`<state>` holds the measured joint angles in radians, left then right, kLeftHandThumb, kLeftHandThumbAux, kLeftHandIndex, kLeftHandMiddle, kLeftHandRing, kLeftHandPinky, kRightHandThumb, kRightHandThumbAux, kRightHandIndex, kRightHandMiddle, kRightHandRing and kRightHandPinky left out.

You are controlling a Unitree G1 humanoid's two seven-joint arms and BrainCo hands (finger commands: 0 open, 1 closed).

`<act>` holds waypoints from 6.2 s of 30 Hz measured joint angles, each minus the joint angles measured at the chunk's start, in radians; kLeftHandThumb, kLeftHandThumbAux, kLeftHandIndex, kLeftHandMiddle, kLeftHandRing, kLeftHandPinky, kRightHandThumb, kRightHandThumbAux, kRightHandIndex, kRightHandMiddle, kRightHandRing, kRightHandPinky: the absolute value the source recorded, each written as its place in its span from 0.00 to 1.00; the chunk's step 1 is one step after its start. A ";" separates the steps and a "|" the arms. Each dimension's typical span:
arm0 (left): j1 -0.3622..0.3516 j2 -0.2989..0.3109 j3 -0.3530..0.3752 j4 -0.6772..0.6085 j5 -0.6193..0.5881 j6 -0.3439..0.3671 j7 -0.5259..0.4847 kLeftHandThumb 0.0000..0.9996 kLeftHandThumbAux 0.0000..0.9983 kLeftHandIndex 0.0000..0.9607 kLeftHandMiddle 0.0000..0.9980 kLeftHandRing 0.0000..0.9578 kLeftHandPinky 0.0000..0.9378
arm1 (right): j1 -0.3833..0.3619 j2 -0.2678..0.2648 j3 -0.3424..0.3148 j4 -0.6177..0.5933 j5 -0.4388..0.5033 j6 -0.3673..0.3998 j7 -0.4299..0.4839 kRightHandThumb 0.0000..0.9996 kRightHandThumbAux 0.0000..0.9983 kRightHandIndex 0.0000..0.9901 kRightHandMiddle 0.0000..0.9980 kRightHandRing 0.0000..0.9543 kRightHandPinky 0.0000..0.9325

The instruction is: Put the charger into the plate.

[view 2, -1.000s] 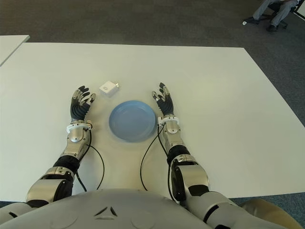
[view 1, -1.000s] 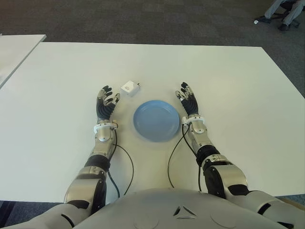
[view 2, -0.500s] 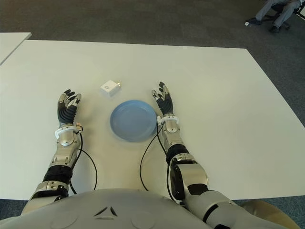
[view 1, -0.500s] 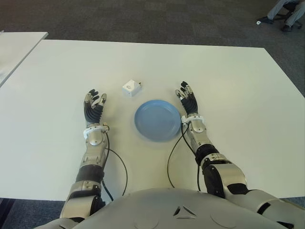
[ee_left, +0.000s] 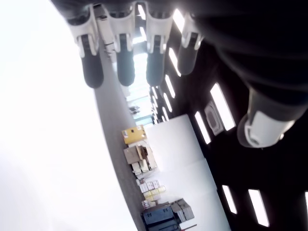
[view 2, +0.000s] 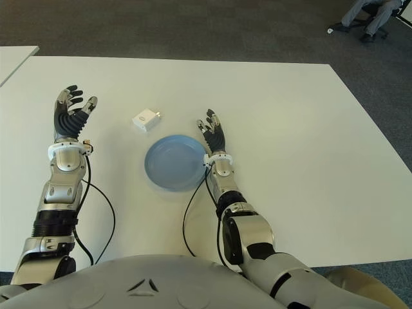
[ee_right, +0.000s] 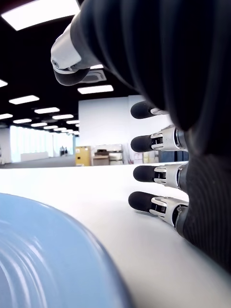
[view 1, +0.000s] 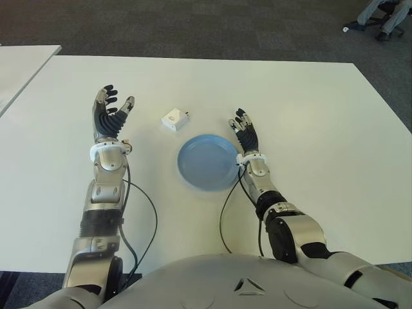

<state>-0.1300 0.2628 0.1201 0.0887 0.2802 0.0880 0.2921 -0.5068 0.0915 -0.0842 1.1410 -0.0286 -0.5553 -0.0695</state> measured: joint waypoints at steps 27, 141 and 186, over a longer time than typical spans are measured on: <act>-0.336 0.321 -0.384 0.534 0.489 -0.294 0.109 0.02 0.70 0.01 0.03 0.03 0.04 | -0.017 0.004 -0.024 0.025 0.043 -0.001 -0.002 0.00 0.54 0.00 0.00 0.00 0.05; -0.290 0.583 -0.755 0.443 0.555 -0.572 -0.188 0.00 0.53 0.01 0.10 0.11 0.12 | 0.244 -0.027 -0.021 -0.387 0.108 0.060 0.015 0.00 0.59 0.01 0.06 0.03 0.03; 0.402 0.694 -0.131 -0.174 0.347 -0.404 -0.359 0.00 0.55 0.02 0.05 0.04 0.06 | 0.228 -0.025 -0.023 -0.339 0.123 0.030 0.048 0.00 0.61 0.01 0.07 0.05 0.04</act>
<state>0.2720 0.9571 -0.0109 -0.0851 0.6267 -0.3162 -0.0673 -0.2793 0.0662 -0.1076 0.8022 0.0941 -0.5252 -0.0213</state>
